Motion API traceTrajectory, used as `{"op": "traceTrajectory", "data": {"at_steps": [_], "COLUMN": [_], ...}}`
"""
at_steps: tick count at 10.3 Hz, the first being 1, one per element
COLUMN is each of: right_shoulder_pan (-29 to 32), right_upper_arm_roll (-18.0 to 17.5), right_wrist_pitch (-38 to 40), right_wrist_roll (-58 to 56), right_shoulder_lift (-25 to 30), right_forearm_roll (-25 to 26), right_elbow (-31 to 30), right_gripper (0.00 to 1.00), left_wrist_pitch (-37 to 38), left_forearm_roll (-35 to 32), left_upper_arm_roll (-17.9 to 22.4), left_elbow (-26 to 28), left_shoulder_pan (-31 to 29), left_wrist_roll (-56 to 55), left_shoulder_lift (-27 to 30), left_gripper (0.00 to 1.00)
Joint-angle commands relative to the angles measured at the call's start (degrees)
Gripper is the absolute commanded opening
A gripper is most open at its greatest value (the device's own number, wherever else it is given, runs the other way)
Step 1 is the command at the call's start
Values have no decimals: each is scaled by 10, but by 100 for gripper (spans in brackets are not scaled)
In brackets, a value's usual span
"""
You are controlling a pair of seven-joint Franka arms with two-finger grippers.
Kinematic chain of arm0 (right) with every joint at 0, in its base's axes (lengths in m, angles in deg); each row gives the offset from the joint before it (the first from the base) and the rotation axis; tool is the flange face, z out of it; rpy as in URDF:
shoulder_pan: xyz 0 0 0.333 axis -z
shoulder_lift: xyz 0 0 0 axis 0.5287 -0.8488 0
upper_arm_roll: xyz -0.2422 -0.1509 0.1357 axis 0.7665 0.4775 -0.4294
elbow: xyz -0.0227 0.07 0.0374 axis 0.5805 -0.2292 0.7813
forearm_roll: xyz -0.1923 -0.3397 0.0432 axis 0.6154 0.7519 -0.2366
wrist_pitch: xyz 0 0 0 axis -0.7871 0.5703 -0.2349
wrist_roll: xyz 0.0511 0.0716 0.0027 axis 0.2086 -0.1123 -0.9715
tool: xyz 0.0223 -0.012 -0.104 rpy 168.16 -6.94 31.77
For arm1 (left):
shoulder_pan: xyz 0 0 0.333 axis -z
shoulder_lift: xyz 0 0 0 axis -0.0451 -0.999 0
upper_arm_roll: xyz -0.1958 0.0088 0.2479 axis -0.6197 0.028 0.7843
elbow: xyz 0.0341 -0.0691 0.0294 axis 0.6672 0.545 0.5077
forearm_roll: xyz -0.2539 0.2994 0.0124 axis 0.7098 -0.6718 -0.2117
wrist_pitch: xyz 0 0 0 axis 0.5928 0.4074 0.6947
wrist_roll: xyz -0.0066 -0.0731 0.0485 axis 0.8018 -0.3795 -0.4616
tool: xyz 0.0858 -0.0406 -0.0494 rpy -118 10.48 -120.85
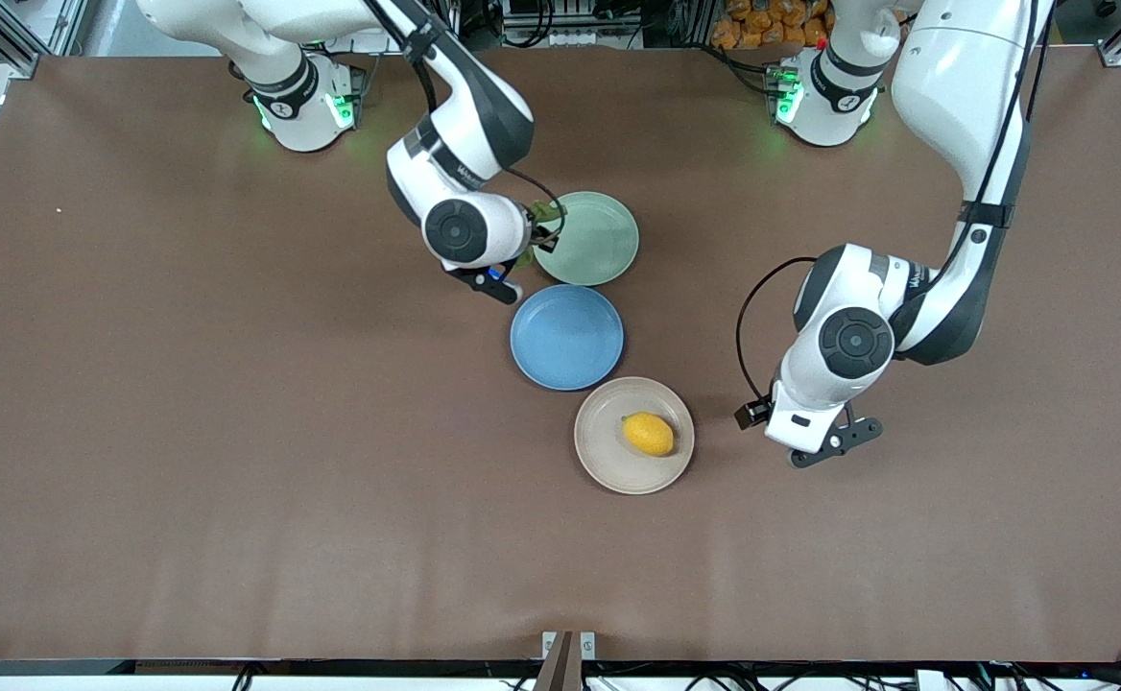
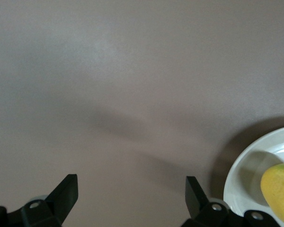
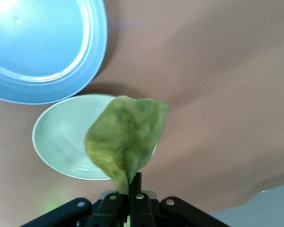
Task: Place lemon and lettuce in plates
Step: 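Carry the lettuce over the green plate while the left gripper withdraws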
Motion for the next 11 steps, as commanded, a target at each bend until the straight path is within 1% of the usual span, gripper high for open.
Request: {"op": "traceTrajectory", "data": {"at_steps": [1, 4, 5, 7, 8, 9, 10, 11], "right_shoulder_pan": [-47, -83, -87, -94, -94, -94, -93, -94], "right_upper_arm_roll": [6, 6, 6, 6, 6, 6, 6, 6], "right_wrist_pitch": [-64, -166, -185, -192, -192, -191, -187, -187], "right_wrist_roll": [40, 43, 43, 42, 42, 42, 42, 43], "right_shoulder_lift": [-26, -81, -90, -97, -98, -98, -98, -95], "right_forearm_roll": [-8, -8, -7, -6, -6, -6, -6, -6], "right_elbow": [6, 7, 6, 6, 6, 6, 8, 9], "right_gripper": [0, 0, 0, 1, 8, 32, 54, 74], "left_wrist_pitch": [-53, -140, -144, -140, -135, -126, -122, -120], "left_forearm_roll": [40, 43, 43, 38, 33, 31, 31, 30], "left_upper_arm_roll": [-7, -7, -7, -6, -4, -4, -4, -5], "left_elbow": [71, 188, 207, 211, 210, 209, 209, 211], "left_shoulder_pan": [-17, -31, -38, -50, -50, -56, -66, -74], "left_wrist_roll": [3, -1, -1, 7, 26, 67, 109, 150], "left_shoulder_lift": [51, 126, 147, 161, 164, 171, 174, 178], "left_gripper": [100, 100, 100, 100, 100, 100, 100, 100]}}
